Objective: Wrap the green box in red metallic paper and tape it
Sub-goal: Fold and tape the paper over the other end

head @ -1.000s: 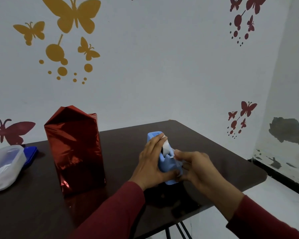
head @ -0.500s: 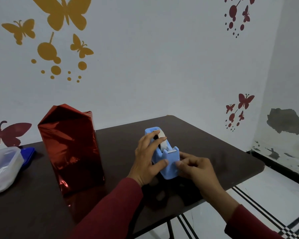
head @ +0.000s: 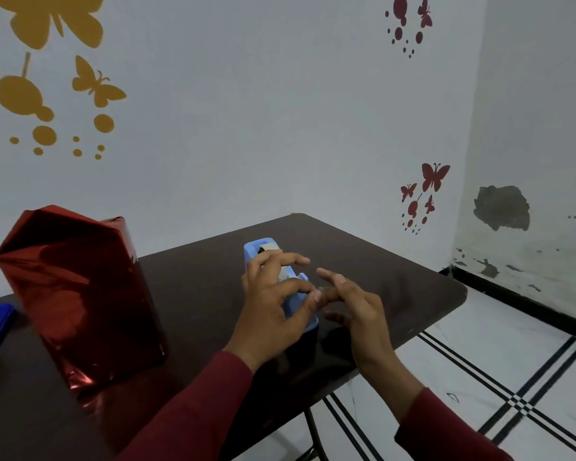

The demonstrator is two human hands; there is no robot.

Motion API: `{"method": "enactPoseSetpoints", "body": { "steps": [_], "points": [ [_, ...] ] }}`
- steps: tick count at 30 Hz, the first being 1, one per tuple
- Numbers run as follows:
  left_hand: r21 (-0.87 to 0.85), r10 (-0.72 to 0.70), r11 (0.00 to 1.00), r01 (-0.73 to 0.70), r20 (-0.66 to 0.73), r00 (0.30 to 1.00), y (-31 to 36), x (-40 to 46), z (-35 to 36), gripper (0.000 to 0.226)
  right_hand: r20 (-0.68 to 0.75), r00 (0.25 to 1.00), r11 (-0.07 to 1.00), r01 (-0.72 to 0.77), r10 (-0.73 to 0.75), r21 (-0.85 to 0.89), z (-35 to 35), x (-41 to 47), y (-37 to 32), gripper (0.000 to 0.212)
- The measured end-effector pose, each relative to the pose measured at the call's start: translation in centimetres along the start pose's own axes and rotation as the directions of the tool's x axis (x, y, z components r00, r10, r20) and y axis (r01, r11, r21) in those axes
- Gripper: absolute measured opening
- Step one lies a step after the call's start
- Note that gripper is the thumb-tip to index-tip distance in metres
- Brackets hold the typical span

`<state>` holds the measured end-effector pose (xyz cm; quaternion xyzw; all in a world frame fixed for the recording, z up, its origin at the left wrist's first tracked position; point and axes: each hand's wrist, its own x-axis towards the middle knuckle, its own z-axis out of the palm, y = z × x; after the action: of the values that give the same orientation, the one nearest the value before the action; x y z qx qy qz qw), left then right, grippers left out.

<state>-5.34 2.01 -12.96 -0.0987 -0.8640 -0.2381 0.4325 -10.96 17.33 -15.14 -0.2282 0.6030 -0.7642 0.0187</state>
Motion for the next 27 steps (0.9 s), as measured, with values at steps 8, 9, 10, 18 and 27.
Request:
{"method": "enactPoseSetpoints", "body": {
  "steps": [8, 9, 10, 18, 27],
  "points": [
    [0.039, 0.092, 0.995, -0.086, -0.182, 0.979, -0.24, 0.08, 0.44, 0.014, -0.009, 0.969, 0.952, -0.241, 0.247, 0.189, 0.12, 0.8, -0.72, 0.036],
    [0.022, 0.066, 0.998, -0.063, -0.207, 0.976, -0.12, 0.11, 0.47, 0.015, -0.027, 0.965, 0.94, -0.246, 0.26, 0.236, 0.07, 0.84, -0.74, 0.029],
    [0.0, 0.029, 1.0, -0.03, -0.232, 0.972, -0.02, 0.17, 0.43, 0.015, -0.029, 0.967, 0.935, -0.237, 0.253, 0.264, -0.01, 0.83, -0.76, 0.032],
    [-0.096, -0.123, 0.99, 0.105, -0.208, 0.97, 0.16, 0.08, 0.39, 0.021, 0.02, 0.999, 0.987, 0.044, -0.048, 0.154, -0.13, 0.06, -0.11, 0.046],
    [-0.015, -0.092, 0.996, 0.091, -0.279, 0.956, 0.07, 0.01, 0.21, 0.017, -0.034, 0.999, 0.99, -0.009, 0.014, 0.14, 0.11, -0.12, -0.12, 0.035]
  ]
}}
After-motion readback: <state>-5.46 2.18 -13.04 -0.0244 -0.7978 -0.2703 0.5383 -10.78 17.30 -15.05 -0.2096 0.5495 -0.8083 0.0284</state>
